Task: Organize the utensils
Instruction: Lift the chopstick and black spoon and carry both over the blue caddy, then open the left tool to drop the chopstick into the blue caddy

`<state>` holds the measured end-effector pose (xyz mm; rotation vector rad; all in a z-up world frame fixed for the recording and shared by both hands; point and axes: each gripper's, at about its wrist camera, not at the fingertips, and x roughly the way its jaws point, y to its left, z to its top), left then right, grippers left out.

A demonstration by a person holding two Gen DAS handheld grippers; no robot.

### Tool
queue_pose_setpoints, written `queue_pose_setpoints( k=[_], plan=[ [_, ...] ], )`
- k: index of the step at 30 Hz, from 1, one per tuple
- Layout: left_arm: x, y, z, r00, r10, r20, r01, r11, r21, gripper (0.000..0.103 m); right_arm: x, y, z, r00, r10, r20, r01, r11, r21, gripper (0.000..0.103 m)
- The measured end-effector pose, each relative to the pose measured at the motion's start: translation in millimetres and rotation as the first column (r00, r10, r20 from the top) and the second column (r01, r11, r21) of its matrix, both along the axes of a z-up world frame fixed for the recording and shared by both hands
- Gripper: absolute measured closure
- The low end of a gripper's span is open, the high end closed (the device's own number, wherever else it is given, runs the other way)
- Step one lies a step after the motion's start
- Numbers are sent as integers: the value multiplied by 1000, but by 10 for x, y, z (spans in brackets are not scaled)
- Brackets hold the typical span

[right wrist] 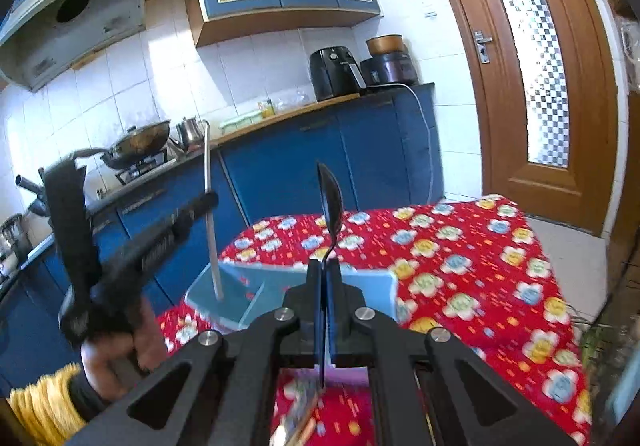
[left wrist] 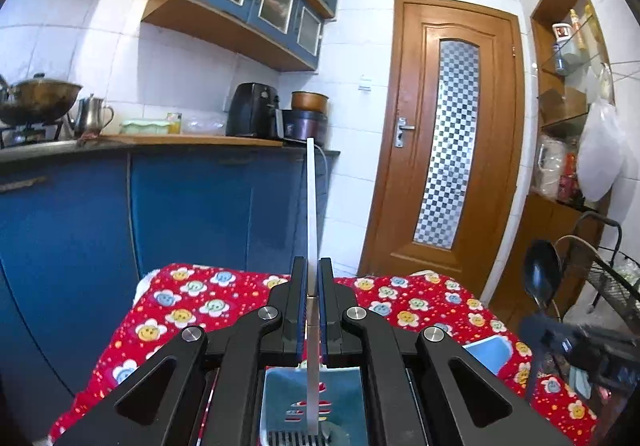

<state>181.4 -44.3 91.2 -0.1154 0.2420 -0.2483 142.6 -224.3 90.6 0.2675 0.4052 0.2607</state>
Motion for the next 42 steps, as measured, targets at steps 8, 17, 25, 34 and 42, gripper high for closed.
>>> queue_pose_setpoints(
  k=[8,17,25,34,42],
  plan=[
    [-16,-57,-182,1000,-17,10,17,1000,21,98,313,143,-212,999,-5,37,7,997,-71,99],
    [-12,-81,-305,999,-28,-25,29,999,32,97,252,158,-290,999,-2,49,8,993,-115,99],
    [-89,-106,-325,997,-51,-54,53,998,44,93,203,188,-322,1000,6,29,-2,992,-126,99],
    [-225,-119,-262,996,-64,-68,68,996,59,63,191,152,-337,1000,12,2,-12,996,-89,94],
    [-301,0,-230,989,-80,-121,82,996,19,62,203,143,-387,998,37,-56,-40,998,-58,94]
  ],
)
